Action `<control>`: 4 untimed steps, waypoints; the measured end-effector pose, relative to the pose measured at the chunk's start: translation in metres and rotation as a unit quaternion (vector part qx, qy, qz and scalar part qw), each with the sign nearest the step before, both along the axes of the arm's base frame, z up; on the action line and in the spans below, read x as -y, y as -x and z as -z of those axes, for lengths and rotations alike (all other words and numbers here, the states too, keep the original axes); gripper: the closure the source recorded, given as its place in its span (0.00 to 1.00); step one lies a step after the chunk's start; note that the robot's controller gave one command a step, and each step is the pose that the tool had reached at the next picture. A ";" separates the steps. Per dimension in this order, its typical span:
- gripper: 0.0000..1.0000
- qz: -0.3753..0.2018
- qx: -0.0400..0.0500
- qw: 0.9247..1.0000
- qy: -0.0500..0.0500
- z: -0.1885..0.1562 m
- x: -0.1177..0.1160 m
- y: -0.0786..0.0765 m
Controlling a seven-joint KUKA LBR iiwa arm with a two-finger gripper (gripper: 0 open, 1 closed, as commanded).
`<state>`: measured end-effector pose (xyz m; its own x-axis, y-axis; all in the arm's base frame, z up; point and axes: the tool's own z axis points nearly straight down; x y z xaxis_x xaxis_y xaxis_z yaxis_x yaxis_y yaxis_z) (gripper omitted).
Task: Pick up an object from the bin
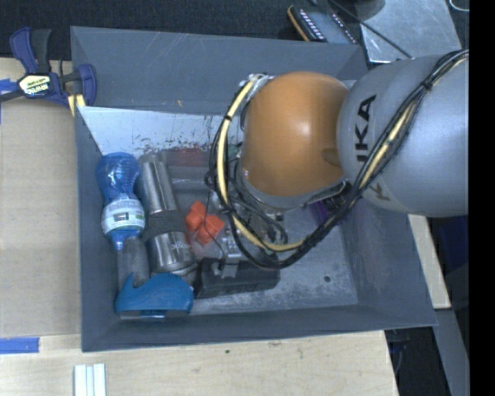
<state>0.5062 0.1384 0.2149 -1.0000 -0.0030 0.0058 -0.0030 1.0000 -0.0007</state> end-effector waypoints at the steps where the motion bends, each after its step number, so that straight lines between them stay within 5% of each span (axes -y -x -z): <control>1: 0.00 0.002 0.004 1.000 -0.001 -0.005 0.001 -0.002; 2: 0.00 -0.077 0.003 0.997 -0.001 0.135 0.038 0.017; 3: 0.00 -0.057 0.006 0.998 -0.001 0.054 0.041 0.023; 4: 0.00 -0.076 0.003 0.997 -0.001 0.135 0.038 0.017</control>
Offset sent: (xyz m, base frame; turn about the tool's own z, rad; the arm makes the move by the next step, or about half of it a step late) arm -0.0200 -0.0400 -0.1449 -0.1621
